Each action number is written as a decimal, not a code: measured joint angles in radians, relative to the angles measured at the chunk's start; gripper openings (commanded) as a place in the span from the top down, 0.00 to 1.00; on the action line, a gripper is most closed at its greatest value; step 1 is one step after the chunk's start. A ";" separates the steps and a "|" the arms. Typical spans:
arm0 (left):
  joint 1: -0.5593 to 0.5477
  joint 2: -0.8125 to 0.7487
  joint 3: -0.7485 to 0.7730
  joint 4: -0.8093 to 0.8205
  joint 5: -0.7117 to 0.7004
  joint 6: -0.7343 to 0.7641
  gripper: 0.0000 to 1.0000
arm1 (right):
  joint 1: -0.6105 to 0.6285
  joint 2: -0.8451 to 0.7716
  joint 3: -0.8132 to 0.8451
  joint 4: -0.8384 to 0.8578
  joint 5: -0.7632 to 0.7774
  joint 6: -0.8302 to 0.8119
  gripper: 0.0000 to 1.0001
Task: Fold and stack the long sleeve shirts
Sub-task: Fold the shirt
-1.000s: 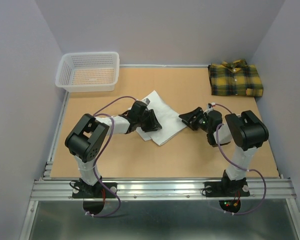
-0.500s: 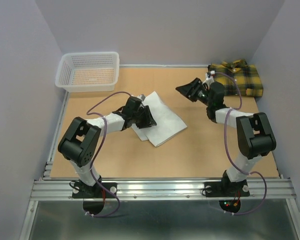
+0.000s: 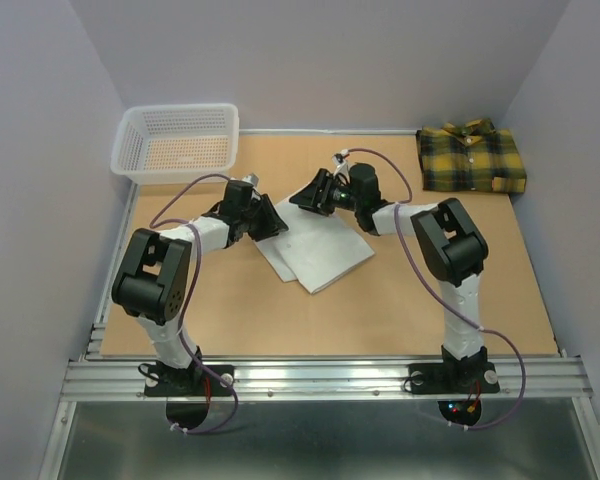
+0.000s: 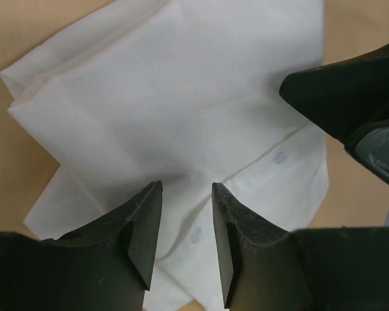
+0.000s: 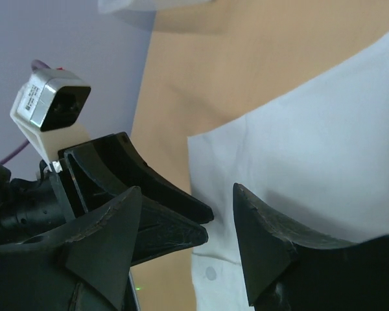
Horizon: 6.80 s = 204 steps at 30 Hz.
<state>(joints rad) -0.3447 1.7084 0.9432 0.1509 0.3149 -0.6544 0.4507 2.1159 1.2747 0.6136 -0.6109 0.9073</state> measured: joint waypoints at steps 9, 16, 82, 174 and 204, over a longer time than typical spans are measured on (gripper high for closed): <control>0.022 0.093 -0.025 0.086 0.044 -0.024 0.54 | -0.035 0.118 0.005 -0.018 0.009 0.029 0.36; 0.027 0.093 -0.062 0.153 0.068 -0.045 0.55 | -0.158 0.122 -0.006 -0.007 0.018 0.050 0.37; 0.026 -0.080 0.122 -0.341 -0.238 0.127 0.25 | -0.193 -0.380 -0.187 -0.565 0.240 -0.434 0.57; 0.059 -0.201 0.080 -0.305 -0.410 0.195 0.06 | -0.012 -0.668 -0.408 -0.720 0.457 -0.379 0.25; -0.585 -0.047 0.132 -0.183 -0.572 0.389 0.09 | -0.112 -0.880 -0.518 -0.779 0.646 -0.217 0.00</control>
<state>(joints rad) -0.9298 1.6619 1.0752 -0.0322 -0.2569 -0.2653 0.3389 1.2358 0.7567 -0.1658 0.0349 0.6907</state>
